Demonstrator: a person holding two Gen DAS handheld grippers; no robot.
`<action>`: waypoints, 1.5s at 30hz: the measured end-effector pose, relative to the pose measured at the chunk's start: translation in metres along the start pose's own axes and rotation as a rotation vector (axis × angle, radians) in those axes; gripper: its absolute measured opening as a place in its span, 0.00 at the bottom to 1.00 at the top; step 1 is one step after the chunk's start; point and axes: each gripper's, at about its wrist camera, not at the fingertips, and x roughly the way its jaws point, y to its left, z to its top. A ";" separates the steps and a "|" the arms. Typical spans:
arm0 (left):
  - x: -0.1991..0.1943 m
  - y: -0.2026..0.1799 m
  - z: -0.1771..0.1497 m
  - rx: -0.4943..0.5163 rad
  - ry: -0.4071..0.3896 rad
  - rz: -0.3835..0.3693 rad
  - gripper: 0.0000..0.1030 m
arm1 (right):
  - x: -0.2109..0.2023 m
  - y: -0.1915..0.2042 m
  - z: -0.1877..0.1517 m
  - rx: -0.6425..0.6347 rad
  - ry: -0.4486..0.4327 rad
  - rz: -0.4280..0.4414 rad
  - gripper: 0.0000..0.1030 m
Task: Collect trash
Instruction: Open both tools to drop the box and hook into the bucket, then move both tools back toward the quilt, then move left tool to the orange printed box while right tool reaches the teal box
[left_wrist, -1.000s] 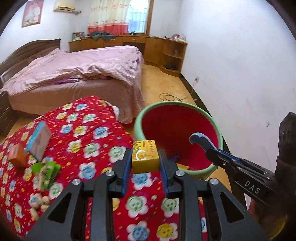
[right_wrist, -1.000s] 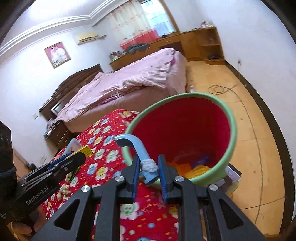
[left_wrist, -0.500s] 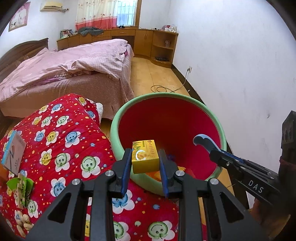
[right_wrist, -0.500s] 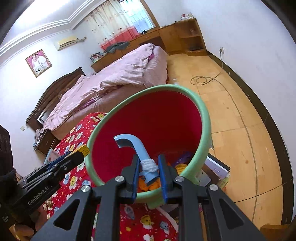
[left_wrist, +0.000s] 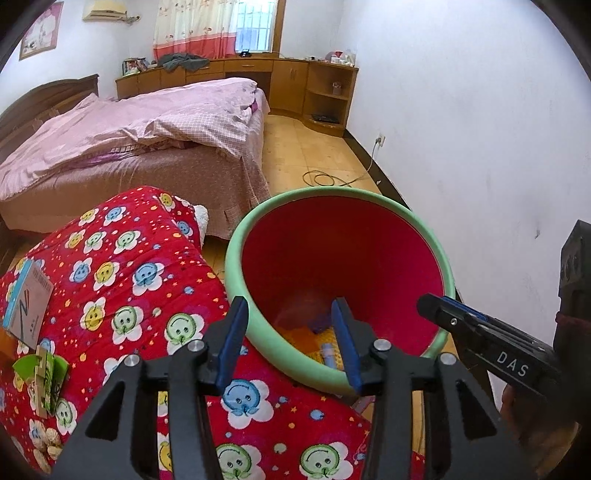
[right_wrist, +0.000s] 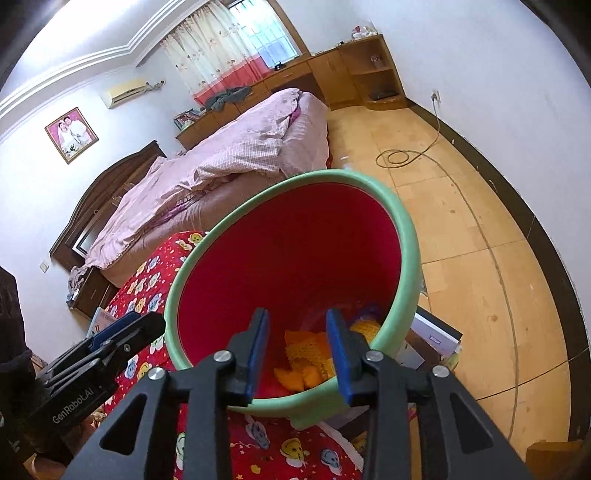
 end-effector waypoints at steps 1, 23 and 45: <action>-0.001 0.001 -0.001 -0.005 -0.001 0.000 0.46 | 0.000 -0.001 0.000 0.001 -0.001 0.001 0.40; -0.071 0.080 -0.028 -0.200 -0.067 0.126 0.46 | -0.019 0.054 -0.015 -0.086 -0.008 0.065 0.56; -0.136 0.208 -0.062 -0.390 -0.119 0.358 0.46 | 0.008 0.163 -0.034 -0.261 0.089 0.167 0.69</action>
